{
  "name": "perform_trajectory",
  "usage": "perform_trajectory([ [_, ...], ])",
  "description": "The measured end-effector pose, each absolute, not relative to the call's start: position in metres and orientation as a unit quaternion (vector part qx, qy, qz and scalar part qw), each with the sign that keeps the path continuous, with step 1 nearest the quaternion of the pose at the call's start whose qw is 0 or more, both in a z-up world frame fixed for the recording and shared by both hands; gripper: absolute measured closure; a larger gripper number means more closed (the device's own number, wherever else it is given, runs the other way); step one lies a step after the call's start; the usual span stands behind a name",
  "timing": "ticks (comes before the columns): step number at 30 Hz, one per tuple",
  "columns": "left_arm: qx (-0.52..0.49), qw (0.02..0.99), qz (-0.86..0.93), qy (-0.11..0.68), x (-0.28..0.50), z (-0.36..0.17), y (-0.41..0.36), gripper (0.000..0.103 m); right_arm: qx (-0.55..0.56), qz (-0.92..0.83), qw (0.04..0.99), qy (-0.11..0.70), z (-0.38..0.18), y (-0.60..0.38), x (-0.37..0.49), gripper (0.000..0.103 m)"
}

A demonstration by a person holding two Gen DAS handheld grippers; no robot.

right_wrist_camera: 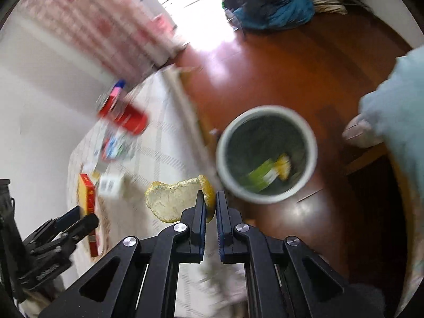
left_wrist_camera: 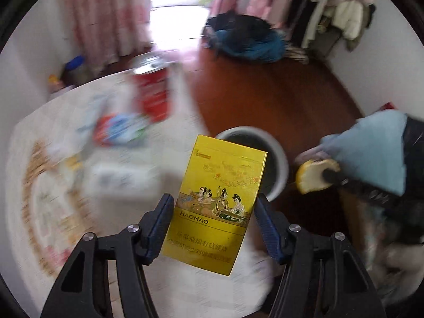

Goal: Collect trash
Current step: 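Move both tools over the wastebasket and open them to drop the items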

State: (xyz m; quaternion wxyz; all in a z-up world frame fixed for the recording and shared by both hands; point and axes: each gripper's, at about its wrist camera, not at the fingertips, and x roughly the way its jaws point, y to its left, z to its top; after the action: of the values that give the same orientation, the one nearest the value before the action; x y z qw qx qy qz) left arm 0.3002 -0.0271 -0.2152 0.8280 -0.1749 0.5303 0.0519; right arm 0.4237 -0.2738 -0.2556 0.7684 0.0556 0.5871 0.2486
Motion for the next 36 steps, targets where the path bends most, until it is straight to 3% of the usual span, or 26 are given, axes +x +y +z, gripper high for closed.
perform_trajectory([
  [6,-0.257,0.786,-0.005,0.563,0.405,-0.262,-0.047,0.044,0.076,0.176,0.771,0.608,-0.288,-0.330,0.487,0.096],
  [16,-0.254,0.737,0.009,0.627,0.484,-0.320,-0.066,0.040,0.074,0.141,0.739,0.655,-0.373,-0.333,0.546,0.096],
  [17,-0.254,0.736,0.014,0.627,0.485,-0.323,-0.064,0.035,0.067,0.140,0.737,0.658,-0.381,-0.329,0.551,0.096],
  [18,-0.256,0.736,0.016,0.627,0.486,-0.325,-0.062,0.022,0.064,0.140,0.735,0.661,-0.387,-0.326,0.553,0.096],
  [19,-0.260,0.734,0.017,0.627,0.484,-0.326,-0.061,0.016,0.064,0.145,0.732,0.663,-0.392,-0.322,0.556,0.095],
  [21,-0.253,0.735,0.025,0.629,0.480,-0.327,-0.059,0.010,0.057,0.148,0.728,0.667,-0.404,-0.314,0.560,0.094],
  [22,-0.241,0.737,0.030,0.631,0.481,-0.328,-0.060,0.010,0.052,0.150,0.726,0.669,-0.409,-0.310,0.562,0.084],
  [23,-0.227,0.740,0.036,0.632,0.478,-0.325,-0.062,0.010,0.048,0.152,0.725,0.670,-0.412,-0.307,0.562,0.056],
  [24,-0.208,0.747,0.044,0.629,0.473,-0.320,-0.064,0.010,0.043,0.152,0.726,0.669,-0.413,-0.306,0.560,0.037],
  [25,-0.192,0.753,0.051,0.627,0.470,-0.319,-0.065,0.010,0.035,0.151,0.728,0.667,-0.413,-0.304,0.557,0.007],
  [26,-0.178,0.758,0.061,0.624,0.465,-0.316,-0.066,0.010,0.024,0.153,0.732,0.663,-0.411,-0.302,0.553,0.001],
  [36,-0.105,0.785,0.123,0.598,0.414,-0.288,-0.068,0.010,-0.061,0.128,0.760,0.634,-0.377,-0.304,0.517,0.001],
])
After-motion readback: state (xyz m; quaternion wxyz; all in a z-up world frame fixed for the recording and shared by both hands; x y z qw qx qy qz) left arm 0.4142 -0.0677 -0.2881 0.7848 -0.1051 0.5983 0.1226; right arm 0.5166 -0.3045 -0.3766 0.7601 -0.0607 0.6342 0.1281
